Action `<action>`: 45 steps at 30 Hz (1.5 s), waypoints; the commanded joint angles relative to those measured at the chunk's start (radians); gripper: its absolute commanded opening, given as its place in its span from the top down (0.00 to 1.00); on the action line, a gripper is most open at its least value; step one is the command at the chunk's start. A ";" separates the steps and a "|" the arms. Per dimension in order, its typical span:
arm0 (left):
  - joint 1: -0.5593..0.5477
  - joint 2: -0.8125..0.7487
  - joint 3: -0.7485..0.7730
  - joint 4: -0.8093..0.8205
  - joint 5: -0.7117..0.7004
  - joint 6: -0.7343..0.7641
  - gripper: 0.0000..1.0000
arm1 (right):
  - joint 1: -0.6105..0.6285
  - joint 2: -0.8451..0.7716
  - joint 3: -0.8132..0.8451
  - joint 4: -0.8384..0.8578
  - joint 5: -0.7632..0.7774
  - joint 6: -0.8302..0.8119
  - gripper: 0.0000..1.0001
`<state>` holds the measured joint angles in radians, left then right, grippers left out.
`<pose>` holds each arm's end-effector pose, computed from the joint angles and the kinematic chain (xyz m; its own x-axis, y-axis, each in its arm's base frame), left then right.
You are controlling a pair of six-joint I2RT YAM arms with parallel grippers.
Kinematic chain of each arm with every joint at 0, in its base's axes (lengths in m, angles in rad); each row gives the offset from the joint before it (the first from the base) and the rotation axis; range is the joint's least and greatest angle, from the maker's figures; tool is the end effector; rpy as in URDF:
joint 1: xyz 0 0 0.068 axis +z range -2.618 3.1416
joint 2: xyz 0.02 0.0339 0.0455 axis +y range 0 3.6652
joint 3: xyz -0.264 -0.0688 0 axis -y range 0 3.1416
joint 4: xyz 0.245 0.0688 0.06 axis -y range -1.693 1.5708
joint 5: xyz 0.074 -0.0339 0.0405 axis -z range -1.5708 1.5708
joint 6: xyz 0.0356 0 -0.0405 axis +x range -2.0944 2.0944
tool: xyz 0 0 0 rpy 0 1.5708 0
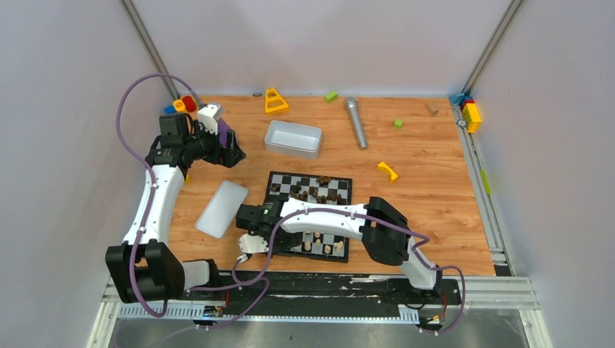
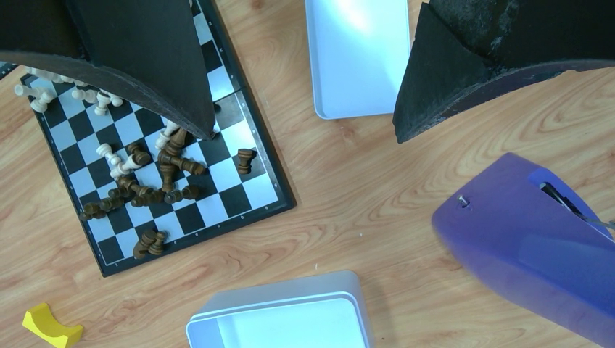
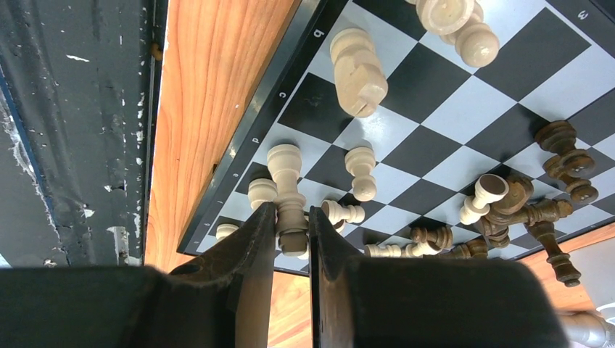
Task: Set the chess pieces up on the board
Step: Place the chess piece on the chessboard, then move the chess piece to the chessboard.
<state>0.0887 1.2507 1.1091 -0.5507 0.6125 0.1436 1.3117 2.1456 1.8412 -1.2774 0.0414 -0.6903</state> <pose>0.2681 0.0033 0.3231 -0.5765 0.0663 -0.8144 0.4555 0.8535 -0.2530 0.1075 0.3998 0.2093 0.4175 -0.9080 0.0348 -0.9079 -0.4184 -0.0249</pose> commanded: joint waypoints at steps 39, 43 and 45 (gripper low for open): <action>0.003 -0.081 -0.095 0.018 0.161 0.155 0.00 | -0.339 -0.259 -0.267 0.466 -0.472 0.283 0.53; 0.003 -0.085 -0.095 0.016 0.131 0.148 0.00 | -0.325 -0.225 -0.269 0.472 -0.469 0.283 0.52; 0.003 -0.086 -0.094 0.017 0.110 0.143 0.00 | -0.313 -0.212 -0.272 0.472 -0.461 0.280 0.52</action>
<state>0.0883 1.1999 1.0183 -0.5579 0.7536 0.2955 0.9768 1.9198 1.5681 -0.8524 -0.3969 -0.4187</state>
